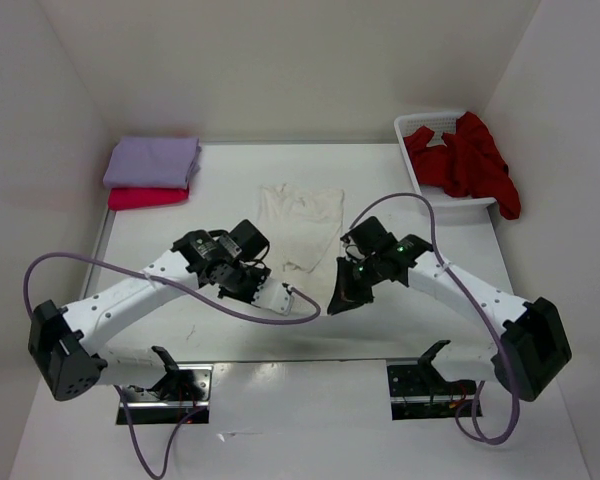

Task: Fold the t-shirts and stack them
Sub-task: Grab one side of the 2/3 rectangular tshirt with both arms, then fold the long partially folded tshirt into a neat square

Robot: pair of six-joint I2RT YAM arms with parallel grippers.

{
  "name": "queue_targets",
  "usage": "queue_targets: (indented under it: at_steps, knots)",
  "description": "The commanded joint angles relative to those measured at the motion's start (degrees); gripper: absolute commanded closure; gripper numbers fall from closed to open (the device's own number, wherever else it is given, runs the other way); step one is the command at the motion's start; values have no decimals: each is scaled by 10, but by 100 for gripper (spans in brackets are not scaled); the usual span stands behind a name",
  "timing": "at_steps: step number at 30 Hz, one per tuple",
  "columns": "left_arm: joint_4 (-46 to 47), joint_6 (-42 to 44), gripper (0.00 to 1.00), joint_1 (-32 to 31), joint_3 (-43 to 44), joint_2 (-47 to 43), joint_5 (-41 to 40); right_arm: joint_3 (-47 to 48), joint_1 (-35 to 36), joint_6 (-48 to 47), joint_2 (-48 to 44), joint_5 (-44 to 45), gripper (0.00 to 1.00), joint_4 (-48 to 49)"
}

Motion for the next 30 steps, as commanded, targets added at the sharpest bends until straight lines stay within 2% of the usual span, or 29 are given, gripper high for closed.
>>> queue_targets:
  at_steps: [1,4,7,9,14,19,24,30]
  knots:
    - [-146,-42,100,-3,62,-17,90,0,44,60,-33,-18,100,-45]
    - [-164,-77,100,-3,89,-17,103,12,51,65,-41,-23,100,-60]
    - [-135,-94,100,18,104,-17,93,48,51,60,-32,-29,100,-73]
    - [-101,-94,100,35,109,3,77,88,30,30,5,-29,100,-96]
    - [11,-105,100,133,133,50,39,168,-40,-60,103,-52,100,-120]
    - [133,-123,100,193,198,145,26,243,-107,-116,204,-79,100,-132]
    - [191,-123,100,204,249,215,37,286,-166,-156,275,-102,100,-132]
    - [245,-129,100,215,300,271,32,341,-203,-179,328,-137,100,-132]
